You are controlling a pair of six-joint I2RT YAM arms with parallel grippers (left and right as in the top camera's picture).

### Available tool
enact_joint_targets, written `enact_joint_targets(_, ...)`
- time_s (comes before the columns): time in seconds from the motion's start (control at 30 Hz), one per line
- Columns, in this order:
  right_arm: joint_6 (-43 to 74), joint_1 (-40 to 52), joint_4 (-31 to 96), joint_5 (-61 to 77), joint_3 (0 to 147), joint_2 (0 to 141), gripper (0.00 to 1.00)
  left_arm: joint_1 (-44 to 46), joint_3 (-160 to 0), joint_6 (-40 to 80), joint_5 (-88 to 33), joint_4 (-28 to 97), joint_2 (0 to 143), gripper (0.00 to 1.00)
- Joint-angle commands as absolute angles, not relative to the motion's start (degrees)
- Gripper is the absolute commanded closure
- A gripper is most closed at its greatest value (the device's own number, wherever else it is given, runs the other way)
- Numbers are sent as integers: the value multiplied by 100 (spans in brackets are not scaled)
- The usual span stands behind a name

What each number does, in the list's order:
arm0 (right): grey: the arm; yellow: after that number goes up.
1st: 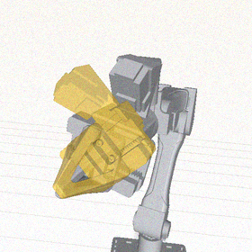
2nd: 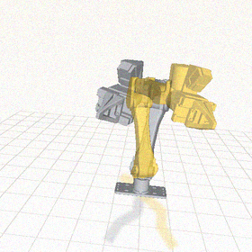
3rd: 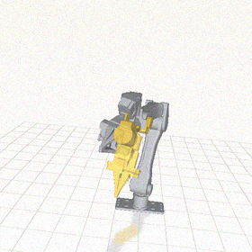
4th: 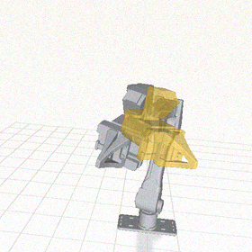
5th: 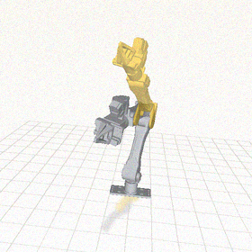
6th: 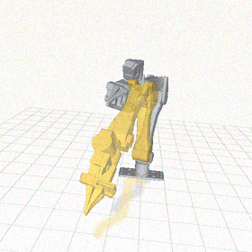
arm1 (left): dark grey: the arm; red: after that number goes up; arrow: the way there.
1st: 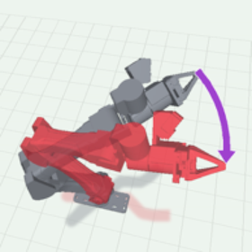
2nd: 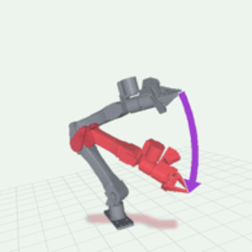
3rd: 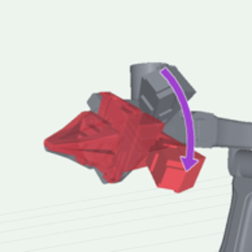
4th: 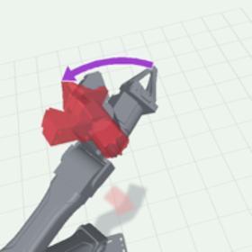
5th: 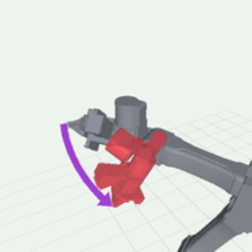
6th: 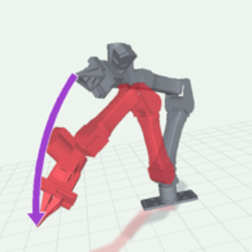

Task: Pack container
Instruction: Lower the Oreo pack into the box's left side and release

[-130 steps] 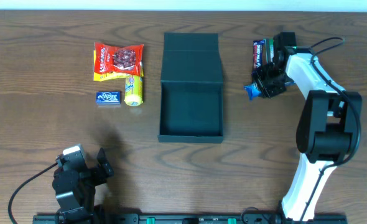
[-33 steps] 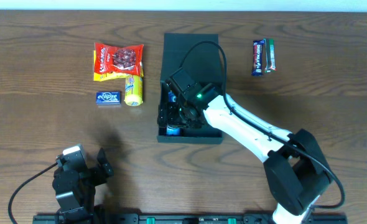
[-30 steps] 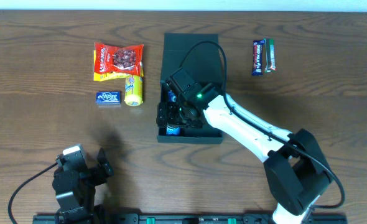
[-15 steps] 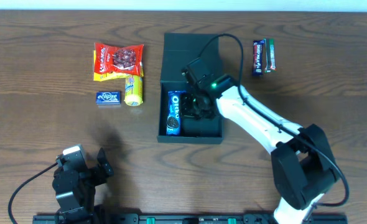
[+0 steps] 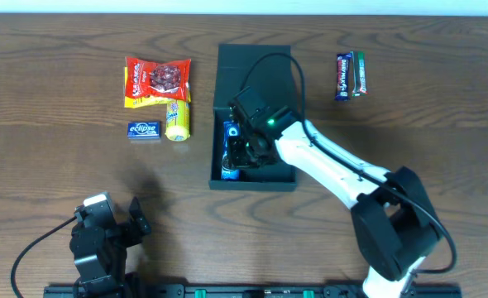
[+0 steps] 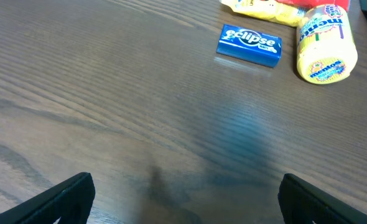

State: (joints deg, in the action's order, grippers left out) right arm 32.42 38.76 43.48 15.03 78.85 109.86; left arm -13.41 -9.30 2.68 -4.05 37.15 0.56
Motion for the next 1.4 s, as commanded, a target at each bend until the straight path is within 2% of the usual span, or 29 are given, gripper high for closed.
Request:
enact_joint_targets(0.0, 3098, 3977, 4353, 1522, 7990, 11244, 99, -1350, -902, 167, -362, 3754, 21, 5)
enact_joint_targets(0.23, 3100, 3983, 4274, 1527, 7992, 11539, 99, -1350, -902, 167, -362, 3754, 21, 5)
enact_joint_targets(0.43, 2794, 3927, 4303, 1664, 8189, 11155, 99, -1350, -902, 167, -362, 3754, 21, 5)
enact_joint_targets(0.63, 2744, 3844, 4292, 451, 8197, 10702, 99, -1350, -902, 167, -362, 3754, 21, 5)
enact_joint_targets(0.9, 3277, 3793, 4289, 152, 8173, 11246, 99, -1350, -902, 167, -362, 3754, 21, 5)
enact_joint_targets(1.17, 3422, 3802, 4171, 305, 8173, 11681, 99, -1347, -902, 167, -362, 3754, 21, 5)
enact_joint_targets(1.37, 3111, 3795, 3763, 1382, 8173, 11939, 99, -1350, -902, 167, -362, 3754, 21, 5)
